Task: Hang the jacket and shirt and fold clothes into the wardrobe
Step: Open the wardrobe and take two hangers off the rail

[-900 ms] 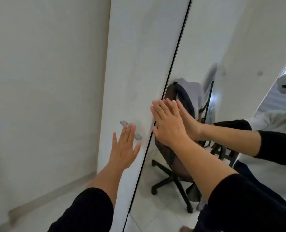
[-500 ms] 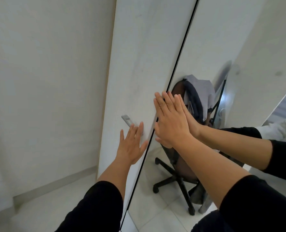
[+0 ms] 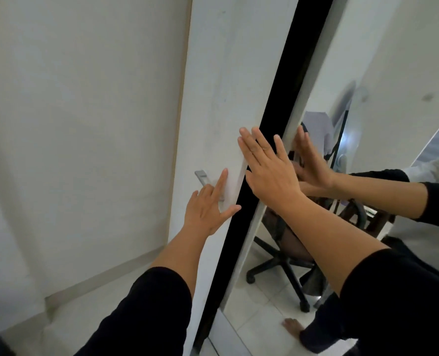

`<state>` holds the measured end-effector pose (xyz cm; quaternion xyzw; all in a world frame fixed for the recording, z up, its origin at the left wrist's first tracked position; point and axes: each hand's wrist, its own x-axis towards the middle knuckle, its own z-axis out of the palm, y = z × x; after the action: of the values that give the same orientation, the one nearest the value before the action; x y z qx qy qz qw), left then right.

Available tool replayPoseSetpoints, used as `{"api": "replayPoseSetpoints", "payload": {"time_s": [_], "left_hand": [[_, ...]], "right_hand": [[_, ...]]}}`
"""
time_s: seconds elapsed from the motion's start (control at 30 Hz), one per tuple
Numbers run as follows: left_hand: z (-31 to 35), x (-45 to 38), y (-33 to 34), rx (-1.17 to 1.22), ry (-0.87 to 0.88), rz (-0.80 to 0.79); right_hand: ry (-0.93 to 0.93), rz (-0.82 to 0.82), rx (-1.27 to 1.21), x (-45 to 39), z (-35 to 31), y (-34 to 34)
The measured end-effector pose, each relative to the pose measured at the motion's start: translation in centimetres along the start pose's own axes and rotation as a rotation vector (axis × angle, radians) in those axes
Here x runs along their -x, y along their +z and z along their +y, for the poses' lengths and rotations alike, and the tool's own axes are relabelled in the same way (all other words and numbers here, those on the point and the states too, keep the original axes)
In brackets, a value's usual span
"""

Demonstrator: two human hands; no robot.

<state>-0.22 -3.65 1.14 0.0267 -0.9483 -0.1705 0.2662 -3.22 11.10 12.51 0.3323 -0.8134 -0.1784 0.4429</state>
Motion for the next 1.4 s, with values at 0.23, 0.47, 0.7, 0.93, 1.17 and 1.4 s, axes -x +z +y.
{"api": "replayPoseSetpoints", "payload": {"time_s": [0.23, 0.47, 0.7, 0.93, 1.17, 1.4], "left_hand": [[-6.7, 2.6, -4.8, 0.068, 0.051, -0.044], [-14.2, 5.7, -9.7, -0.022, 0.094, 0.028], [-19.9, 6.8, -13.3, -0.226, 0.099, 0.154], [-26.1, 5.3, -16.0, -0.414, -0.056, 0.266], [-31.5, 1.7, -16.9, -0.500, -0.275, 0.259], [-35.1, -3.1, -17.0, -0.532, -0.450, 0.256]], "right_hand": [[-0.007, 0.088, -0.107, -3.6, -5.0, -4.3], [0.036, 0.164, -0.214, -9.7, -11.4, -6.6], [0.027, 0.219, -0.408, -15.3, -18.4, -5.8], [-0.065, 0.175, -0.578, -22.1, -22.9, -3.7], [-0.132, 0.211, -0.652, -29.1, -24.5, 0.8], [-0.225, 0.177, -0.648, -34.2, -25.4, 4.9]]}}
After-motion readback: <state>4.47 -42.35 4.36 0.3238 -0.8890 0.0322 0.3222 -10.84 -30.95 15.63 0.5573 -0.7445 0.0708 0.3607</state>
